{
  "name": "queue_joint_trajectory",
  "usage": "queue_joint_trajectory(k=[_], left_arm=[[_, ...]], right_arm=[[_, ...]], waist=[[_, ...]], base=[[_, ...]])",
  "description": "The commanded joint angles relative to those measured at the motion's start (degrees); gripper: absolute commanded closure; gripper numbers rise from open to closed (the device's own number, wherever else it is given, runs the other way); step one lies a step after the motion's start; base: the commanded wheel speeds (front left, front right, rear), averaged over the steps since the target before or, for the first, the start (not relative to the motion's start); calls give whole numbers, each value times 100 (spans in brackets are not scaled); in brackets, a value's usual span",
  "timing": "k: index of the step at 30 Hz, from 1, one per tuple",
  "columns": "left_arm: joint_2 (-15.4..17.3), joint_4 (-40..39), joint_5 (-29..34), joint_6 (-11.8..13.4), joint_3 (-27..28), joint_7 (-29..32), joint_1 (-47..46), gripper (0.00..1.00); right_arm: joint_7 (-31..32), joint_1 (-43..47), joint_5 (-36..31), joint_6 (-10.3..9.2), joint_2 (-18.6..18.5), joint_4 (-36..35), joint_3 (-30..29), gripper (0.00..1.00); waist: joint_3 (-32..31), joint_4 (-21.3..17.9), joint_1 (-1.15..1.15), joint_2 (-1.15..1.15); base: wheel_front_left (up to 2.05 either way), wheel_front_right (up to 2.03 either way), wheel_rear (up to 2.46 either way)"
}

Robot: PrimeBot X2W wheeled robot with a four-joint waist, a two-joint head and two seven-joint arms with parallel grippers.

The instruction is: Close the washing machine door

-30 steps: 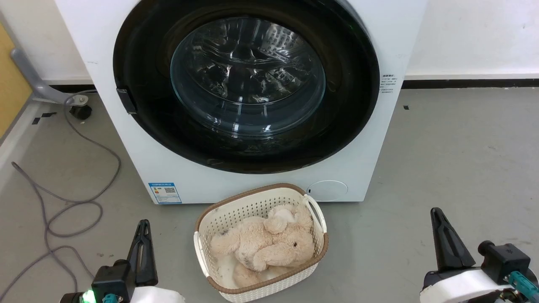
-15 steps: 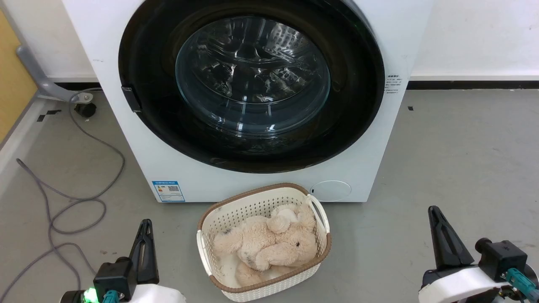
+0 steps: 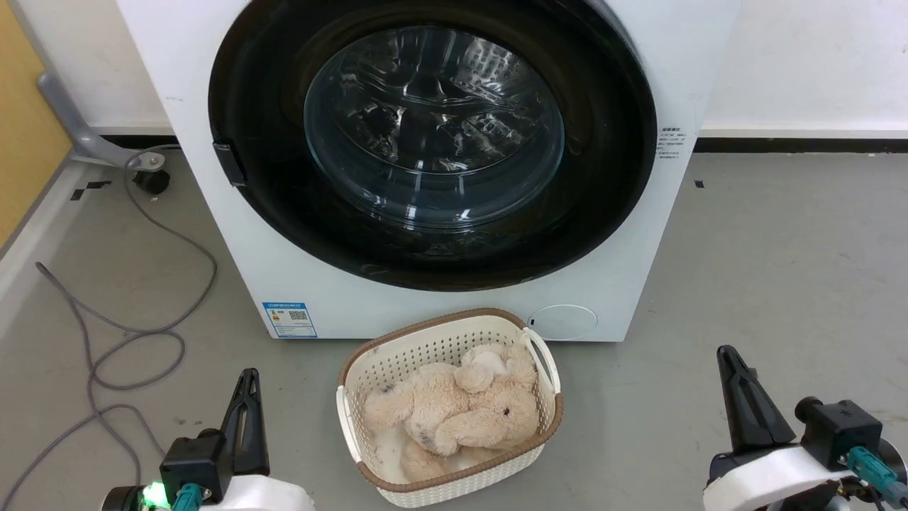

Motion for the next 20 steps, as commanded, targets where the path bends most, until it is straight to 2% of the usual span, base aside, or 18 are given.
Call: queue_joint_trajectory(k=[1, 20], left_arm=[[2, -20, 47, -42, -5, 37, -86, 100], [3, -65, 98, -126, -9, 248, -141, 100]], right_arm=[[32, 37, -65, -2, 10, -55, 7, 100], [244, 53, -192, -3, 15, -205, 44, 100]], waist=[[1, 10, 0, 0], [9, 101, 0, 0]], base=[[0, 0, 0], [0, 0, 0]])
